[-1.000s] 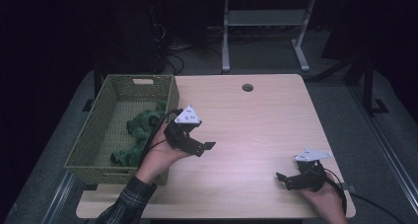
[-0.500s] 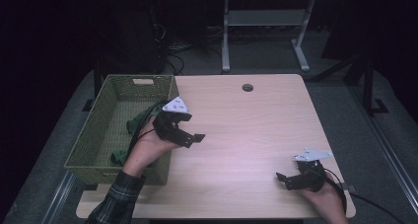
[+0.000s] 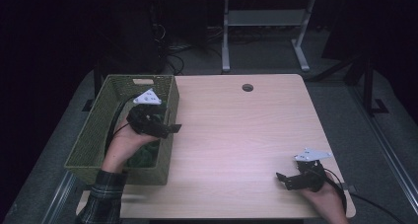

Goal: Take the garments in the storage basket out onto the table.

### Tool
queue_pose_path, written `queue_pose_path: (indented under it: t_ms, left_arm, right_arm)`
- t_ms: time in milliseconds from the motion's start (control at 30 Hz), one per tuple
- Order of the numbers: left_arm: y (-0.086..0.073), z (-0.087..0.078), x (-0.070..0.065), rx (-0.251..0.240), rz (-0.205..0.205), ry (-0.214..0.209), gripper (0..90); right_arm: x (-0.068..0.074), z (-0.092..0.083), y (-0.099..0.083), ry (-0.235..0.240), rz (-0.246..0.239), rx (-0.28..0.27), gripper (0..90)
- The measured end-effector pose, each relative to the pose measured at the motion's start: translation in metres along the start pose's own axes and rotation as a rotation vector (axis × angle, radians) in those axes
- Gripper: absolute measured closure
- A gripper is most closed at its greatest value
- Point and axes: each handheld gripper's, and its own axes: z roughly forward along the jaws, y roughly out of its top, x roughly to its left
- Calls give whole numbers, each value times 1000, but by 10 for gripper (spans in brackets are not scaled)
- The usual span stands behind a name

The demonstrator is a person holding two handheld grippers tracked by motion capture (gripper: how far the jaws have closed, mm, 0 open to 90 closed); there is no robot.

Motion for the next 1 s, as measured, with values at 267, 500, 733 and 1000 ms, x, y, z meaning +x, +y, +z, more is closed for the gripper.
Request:
queue_pose_path:
  t_ms: [267,500,733,1000]
  left_arm:
    - [-17,-7,16,35,-39,72,144]
    - [-32,-21,35,32,-81,107,164]
    - [-47,-31,51,44,-121,124,228]
    - [-62,-30,65,79,-148,129,297]
  right_arm:
    - [0,0,0,0,1,1,32]
    - [0,0,0,0,0,0,31]
    - [0,0,0,0,1,0,32]
    - [0,0,0,0,1,0,32]
